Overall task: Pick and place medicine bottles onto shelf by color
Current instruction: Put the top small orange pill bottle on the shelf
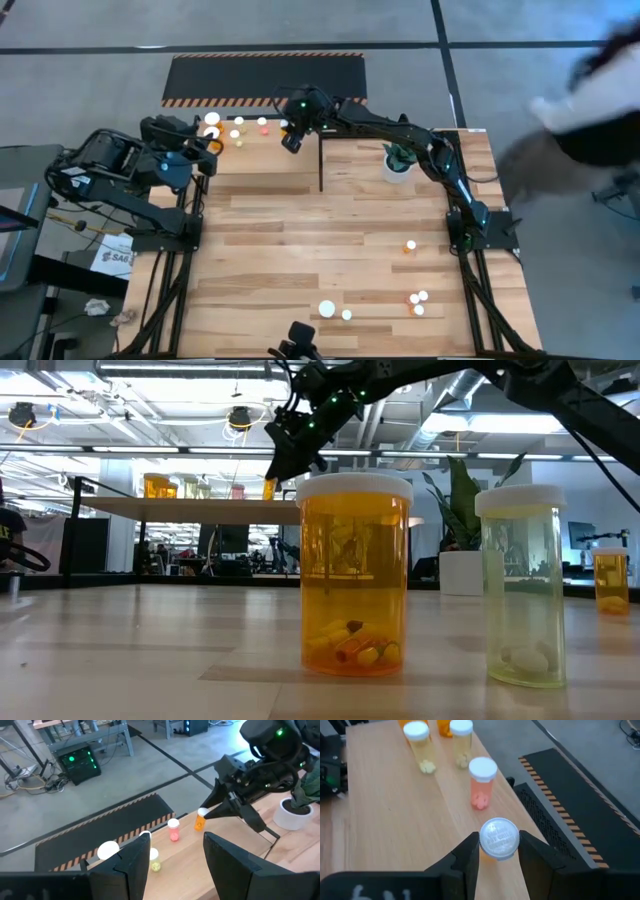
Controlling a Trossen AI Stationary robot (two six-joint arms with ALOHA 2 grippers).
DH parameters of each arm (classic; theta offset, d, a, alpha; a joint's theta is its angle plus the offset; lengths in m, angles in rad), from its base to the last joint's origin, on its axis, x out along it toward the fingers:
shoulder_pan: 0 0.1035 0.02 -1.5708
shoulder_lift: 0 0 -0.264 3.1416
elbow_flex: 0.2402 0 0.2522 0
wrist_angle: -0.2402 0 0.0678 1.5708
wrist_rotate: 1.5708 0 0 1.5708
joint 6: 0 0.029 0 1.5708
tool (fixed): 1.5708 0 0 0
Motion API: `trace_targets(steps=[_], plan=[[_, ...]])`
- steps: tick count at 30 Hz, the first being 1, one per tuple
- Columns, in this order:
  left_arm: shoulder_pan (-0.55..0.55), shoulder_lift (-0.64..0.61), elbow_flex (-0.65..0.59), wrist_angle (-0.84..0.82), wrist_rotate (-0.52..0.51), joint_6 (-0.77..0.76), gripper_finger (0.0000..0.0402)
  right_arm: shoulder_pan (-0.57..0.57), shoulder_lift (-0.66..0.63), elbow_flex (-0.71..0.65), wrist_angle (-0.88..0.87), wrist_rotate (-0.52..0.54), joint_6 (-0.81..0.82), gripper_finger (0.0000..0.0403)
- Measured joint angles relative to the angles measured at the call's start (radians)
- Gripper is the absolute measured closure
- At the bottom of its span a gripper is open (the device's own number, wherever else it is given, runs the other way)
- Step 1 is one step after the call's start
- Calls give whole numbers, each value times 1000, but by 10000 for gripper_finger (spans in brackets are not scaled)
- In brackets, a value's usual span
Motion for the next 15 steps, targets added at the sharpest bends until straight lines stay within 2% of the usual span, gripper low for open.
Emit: trace_targets(steps=[15], plan=[[0, 0, 0, 0, 0, 0, 228, -7, 0, 0, 11, 0, -7, 261]])
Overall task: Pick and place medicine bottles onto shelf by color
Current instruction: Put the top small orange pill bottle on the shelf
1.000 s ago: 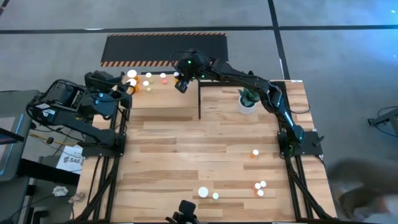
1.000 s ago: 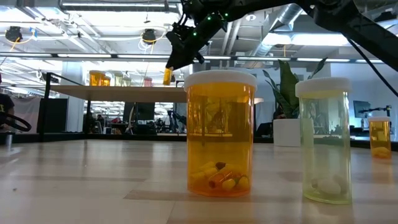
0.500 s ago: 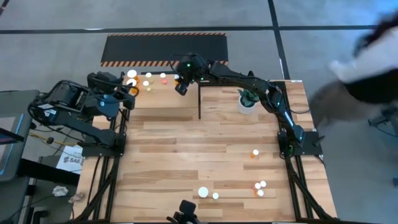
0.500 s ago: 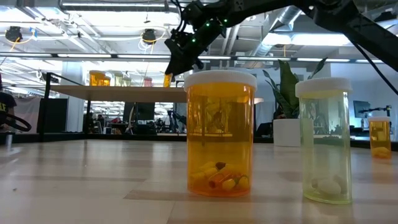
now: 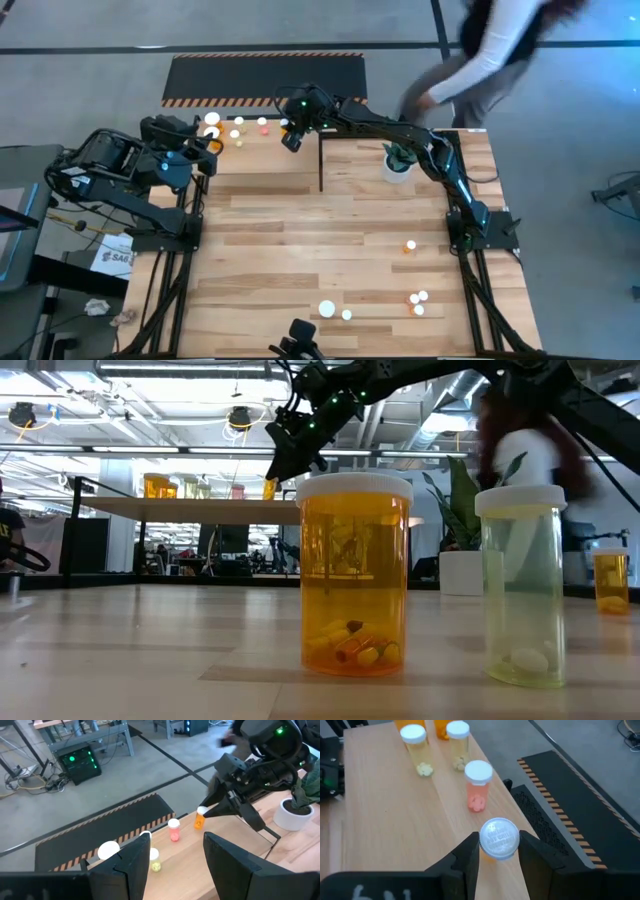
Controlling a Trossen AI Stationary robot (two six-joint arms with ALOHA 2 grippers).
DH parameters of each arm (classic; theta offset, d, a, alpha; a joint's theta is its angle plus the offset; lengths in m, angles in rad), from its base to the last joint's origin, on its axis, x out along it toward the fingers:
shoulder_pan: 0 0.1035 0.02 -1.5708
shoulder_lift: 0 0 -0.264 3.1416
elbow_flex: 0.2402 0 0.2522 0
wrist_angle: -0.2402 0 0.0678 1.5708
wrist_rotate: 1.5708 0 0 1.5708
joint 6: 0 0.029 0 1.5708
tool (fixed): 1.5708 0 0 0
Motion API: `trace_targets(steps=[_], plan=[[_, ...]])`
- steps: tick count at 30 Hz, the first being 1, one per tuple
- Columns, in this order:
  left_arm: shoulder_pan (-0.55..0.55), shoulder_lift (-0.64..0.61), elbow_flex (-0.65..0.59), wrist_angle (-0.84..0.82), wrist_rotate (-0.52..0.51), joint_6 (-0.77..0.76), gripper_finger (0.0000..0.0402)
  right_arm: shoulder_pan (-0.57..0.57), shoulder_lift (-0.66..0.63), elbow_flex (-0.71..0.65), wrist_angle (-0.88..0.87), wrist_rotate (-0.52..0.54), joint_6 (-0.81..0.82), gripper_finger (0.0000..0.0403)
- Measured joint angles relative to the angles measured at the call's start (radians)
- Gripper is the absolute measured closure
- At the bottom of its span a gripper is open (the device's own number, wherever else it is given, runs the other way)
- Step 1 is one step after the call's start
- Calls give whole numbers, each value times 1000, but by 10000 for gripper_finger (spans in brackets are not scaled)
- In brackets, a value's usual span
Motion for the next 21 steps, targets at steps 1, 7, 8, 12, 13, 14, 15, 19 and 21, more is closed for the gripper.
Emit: trace_targets(steps=[1, 7, 8, 12, 13, 14, 15, 19, 21], plan=[[0, 0, 0, 0, 0, 0, 228, 0, 0, 0, 0, 0, -1, 262], [0, 0, 0, 0, 0, 0, 228, 0, 0, 0, 0, 0, -2, 260], [0, 0, 0, 0, 0, 0, 228, 0, 0, 0, 0, 0, -4, 260], [0, 0, 0, 0, 2, -1, 228, 0, 0, 0, 0, 0, -39, 260], [0, 0, 0, 0, 5, -1, 228, 0, 0, 0, -1, 0, -47, 261], [0, 0, 0, 0, 7, -1, 228, 0, 0, 0, -1, 0, -51, 262], [0, 0, 0, 0, 9, -1, 228, 0, 0, 0, -1, 0, -52, 263], [0, 0, 0, 0, 10, -2, 228, 0, 0, 0, -2, -1, -16, 262], [0, 0, 0, 0, 10, -3, 228, 0, 0, 0, -3, -1, -13, 260]])
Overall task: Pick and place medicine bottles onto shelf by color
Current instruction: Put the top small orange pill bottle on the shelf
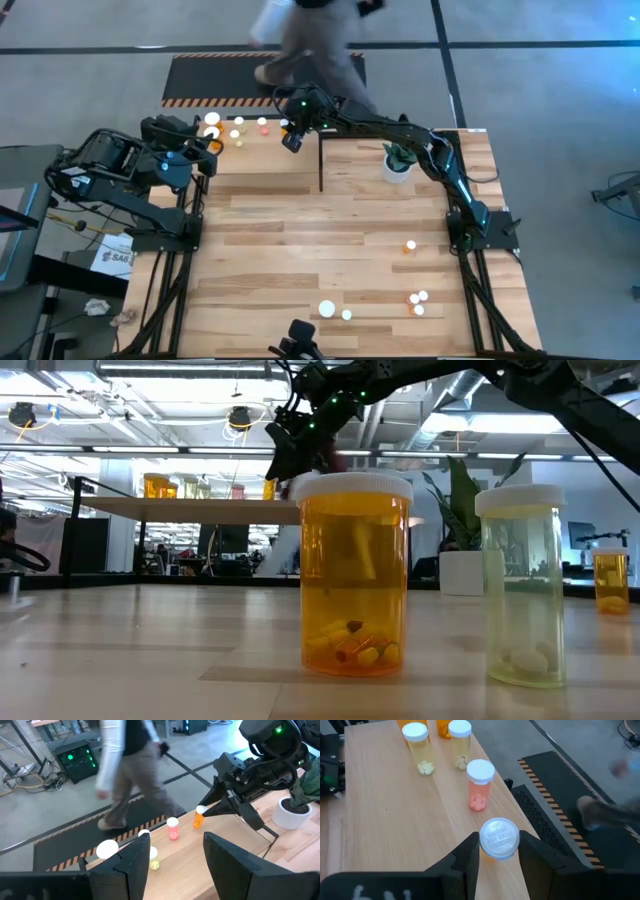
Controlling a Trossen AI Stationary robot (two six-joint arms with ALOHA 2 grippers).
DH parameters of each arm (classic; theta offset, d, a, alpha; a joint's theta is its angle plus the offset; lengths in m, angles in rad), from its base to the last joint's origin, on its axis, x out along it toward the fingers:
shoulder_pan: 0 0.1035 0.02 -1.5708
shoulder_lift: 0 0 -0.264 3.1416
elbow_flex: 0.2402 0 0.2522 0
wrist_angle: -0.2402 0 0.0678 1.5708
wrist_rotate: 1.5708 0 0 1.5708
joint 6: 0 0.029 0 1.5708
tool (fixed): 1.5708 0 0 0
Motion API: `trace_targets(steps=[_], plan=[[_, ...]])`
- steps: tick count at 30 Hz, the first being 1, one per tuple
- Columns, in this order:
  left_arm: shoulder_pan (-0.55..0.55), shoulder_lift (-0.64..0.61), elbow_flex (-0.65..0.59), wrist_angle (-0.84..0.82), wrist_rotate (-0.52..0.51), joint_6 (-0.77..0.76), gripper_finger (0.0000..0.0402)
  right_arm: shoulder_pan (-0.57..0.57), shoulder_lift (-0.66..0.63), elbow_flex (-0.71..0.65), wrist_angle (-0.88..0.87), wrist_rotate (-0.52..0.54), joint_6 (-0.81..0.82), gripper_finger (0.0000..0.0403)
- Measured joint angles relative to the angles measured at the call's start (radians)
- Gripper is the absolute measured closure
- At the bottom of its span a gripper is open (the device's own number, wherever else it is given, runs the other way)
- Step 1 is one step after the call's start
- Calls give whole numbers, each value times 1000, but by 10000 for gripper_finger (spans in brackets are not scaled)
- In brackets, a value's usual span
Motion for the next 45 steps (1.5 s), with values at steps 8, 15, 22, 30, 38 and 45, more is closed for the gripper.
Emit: trace_targets(steps=[8, 15, 22, 30, 38, 45], plan=[[0, 0, 0, 0, 0, -8, 228, 0, 0, 0, 0, 0, -40, 263], [0, 0, 0, 0, 0, -12, 228, 0, 0, 0, -3, -1, -42, 260], [0, 0, 0, 0, 1, -12, 228, 0, 0, 0, -9, -1, -30, 263], [0, 0, 0, 0, 1, -12, 228, 0, 0, 0, -19, -1, -11, 259], [0, 0, 0, 0, 1, -16, 228, 0, 0, 0, -28, -1, -12, 262], [0, 0, 0, 0, 1, -17, 228, 0, 0, 0, -36, -1, -10, 260]])
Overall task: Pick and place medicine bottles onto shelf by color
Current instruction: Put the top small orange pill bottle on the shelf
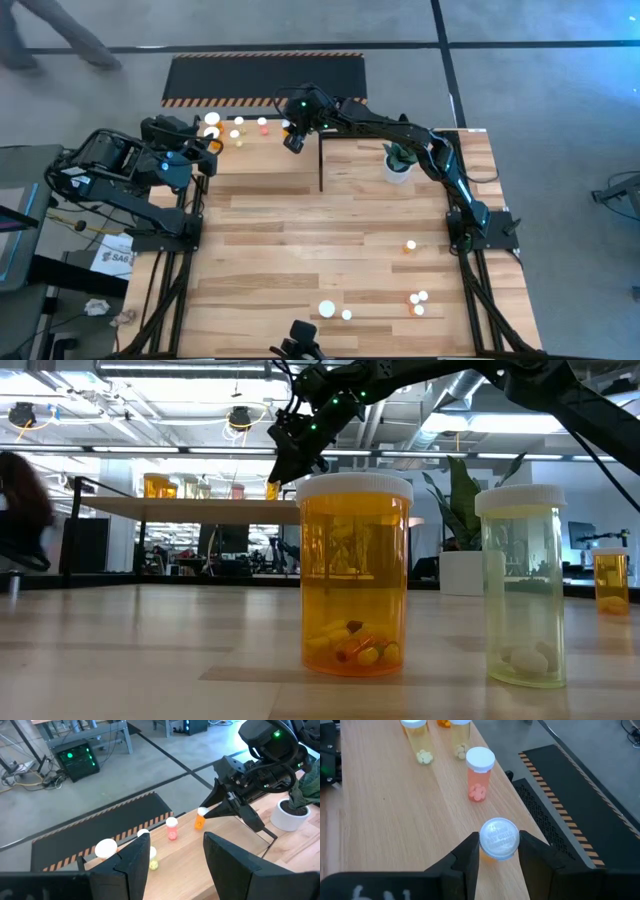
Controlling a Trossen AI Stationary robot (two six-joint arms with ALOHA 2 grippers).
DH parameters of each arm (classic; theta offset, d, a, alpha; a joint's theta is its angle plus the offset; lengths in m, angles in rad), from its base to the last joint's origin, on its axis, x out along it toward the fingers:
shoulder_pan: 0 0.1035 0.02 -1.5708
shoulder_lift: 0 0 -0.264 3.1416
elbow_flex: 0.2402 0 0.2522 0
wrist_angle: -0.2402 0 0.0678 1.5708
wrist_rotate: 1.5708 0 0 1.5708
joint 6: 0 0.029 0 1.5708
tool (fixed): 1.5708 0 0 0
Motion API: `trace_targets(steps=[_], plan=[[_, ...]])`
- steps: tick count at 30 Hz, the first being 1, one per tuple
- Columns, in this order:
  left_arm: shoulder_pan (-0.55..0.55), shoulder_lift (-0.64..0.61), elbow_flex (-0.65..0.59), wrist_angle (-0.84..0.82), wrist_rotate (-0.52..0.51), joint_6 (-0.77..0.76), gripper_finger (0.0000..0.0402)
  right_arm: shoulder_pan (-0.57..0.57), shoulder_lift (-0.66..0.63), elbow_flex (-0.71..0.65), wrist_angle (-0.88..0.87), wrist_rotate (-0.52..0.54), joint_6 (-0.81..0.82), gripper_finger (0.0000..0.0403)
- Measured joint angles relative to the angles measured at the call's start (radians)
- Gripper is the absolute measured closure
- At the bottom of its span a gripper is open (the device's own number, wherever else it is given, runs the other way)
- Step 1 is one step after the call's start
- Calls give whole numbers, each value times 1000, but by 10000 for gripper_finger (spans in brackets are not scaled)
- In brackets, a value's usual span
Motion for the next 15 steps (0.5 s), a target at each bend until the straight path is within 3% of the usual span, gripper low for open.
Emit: trace_targets(steps=[15], plan=[[0, 0, 0, 0, 0, -1, 228, 0, 0, 0, -8, 0, 3, 261]])
